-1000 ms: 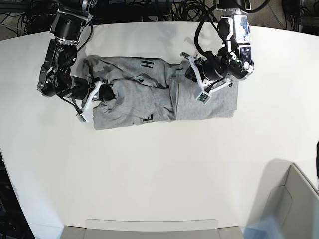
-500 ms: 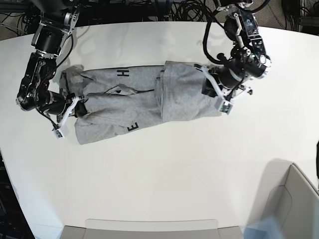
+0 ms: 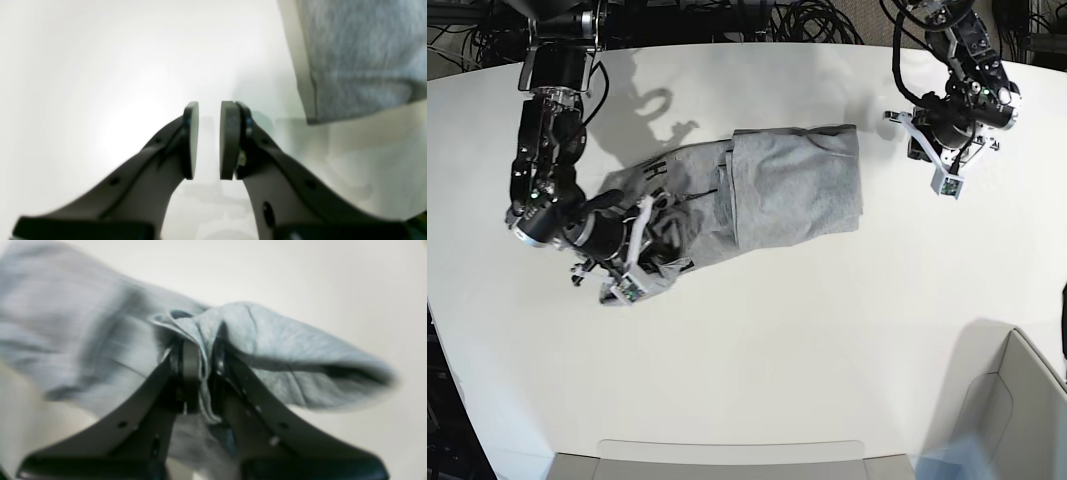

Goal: Fold the T-shirt properly
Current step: 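Fold the strip end with the right gripper over onto the left-held half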

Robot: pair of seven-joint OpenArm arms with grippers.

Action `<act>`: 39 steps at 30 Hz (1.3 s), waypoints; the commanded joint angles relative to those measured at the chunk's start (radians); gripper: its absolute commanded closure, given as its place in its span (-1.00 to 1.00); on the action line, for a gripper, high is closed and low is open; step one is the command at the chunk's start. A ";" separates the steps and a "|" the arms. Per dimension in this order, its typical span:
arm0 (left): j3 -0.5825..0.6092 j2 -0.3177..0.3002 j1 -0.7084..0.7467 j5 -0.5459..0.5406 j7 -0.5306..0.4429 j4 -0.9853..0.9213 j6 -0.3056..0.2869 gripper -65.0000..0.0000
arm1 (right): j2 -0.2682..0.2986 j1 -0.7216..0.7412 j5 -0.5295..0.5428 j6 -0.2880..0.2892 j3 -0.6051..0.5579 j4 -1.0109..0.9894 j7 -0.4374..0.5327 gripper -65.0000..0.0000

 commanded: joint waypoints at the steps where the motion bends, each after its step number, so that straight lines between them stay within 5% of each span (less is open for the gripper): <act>1: -0.003 -0.009 -0.010 -0.008 -0.013 0.015 -0.001 0.66 | 0.009 0.019 0.006 -0.041 -0.041 0.035 0.024 1.00; 8: -0.003 -0.009 -0.008 -0.007 -0.009 0.012 -0.001 0.66 | 0.011 0.002 0.006 -0.301 -0.319 0.100 0.026 1.00; 16: -0.003 -0.008 -0.008 -0.007 -0.007 0.012 -0.001 0.66 | 0.017 0.014 0.005 -0.505 -0.559 0.101 0.161 1.00; 23: -0.003 -0.008 0.019 -0.007 -0.012 0.012 -0.001 0.66 | -0.018 0.091 -0.029 -0.591 -0.670 0.024 0.198 1.00; 35: -0.003 -0.003 0.021 -0.007 -0.009 0.012 -0.001 0.66 | -0.169 0.120 -0.227 -0.597 -0.802 -0.184 0.207 1.00; 39: -0.003 -0.003 0.021 -0.007 -0.007 0.012 -0.001 0.66 | -0.193 0.119 -0.270 -0.595 -0.828 -0.213 0.205 0.51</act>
